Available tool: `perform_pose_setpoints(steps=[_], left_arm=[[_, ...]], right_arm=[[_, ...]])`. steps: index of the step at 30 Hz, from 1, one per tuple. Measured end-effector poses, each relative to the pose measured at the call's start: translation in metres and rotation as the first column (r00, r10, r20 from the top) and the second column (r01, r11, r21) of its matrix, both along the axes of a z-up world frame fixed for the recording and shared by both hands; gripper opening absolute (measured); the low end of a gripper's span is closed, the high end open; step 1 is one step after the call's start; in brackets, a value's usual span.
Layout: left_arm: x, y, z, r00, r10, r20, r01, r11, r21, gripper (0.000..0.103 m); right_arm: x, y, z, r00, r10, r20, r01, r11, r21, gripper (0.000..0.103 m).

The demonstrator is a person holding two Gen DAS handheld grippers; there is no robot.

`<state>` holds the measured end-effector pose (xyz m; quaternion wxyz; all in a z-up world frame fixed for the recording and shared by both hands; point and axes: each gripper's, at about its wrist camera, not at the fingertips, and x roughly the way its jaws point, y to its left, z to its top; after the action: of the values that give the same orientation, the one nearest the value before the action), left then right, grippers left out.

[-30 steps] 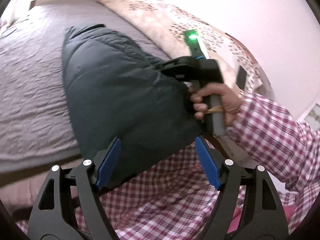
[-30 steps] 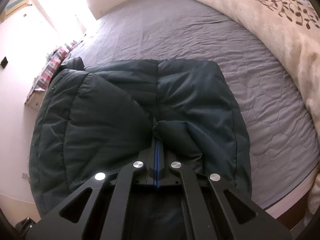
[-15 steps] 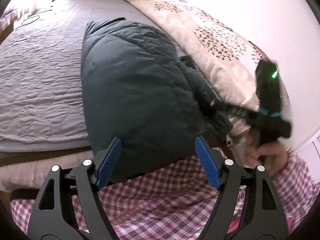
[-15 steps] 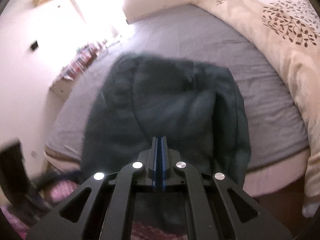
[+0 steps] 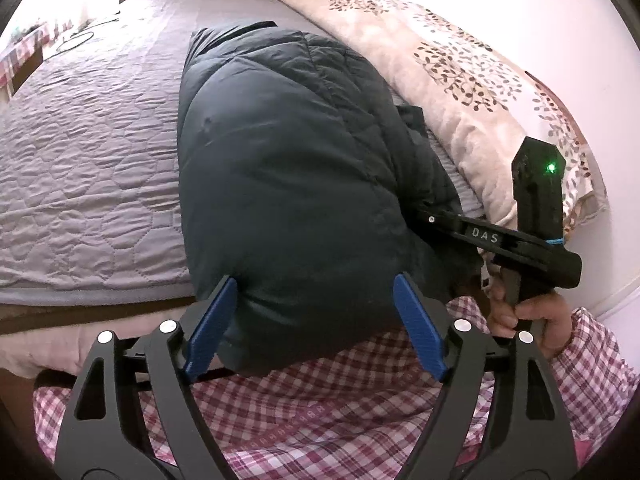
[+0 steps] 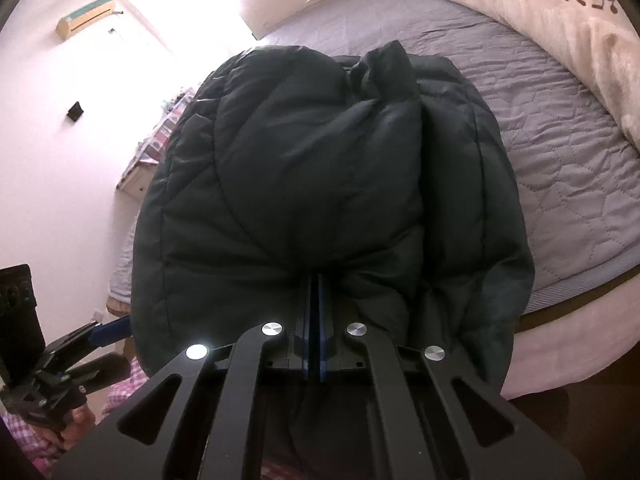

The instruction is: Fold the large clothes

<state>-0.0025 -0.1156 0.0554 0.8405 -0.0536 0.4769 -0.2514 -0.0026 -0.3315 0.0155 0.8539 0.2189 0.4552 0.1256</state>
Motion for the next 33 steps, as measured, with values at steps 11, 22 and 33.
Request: perform_pose_setpoints(steps=[11,22,33], left_arm=[[0.003,0.014,-0.004,0.997,0.073,-0.024,-0.073,0.997,-0.001,0.079],[0.019,0.058,0.008,0.98,0.193,-0.043,-0.196,0.975,-0.102,0.084],[0.03,0.041,-0.005,0.985,0.156,-0.072,-0.162,0.984,-0.079,0.085]], right_arm=[[-0.002,-0.002,-0.005,1.0,-0.003,0.005,0.003,1.0,0.013,0.0],[0.001,-0.003,0.0,0.999,-0.025,-0.024,0.025,1.0,0.016,0.0],[0.001,-0.004,0.002,0.999,-0.026,-0.03,0.027,0.999,0.017,0.0]])
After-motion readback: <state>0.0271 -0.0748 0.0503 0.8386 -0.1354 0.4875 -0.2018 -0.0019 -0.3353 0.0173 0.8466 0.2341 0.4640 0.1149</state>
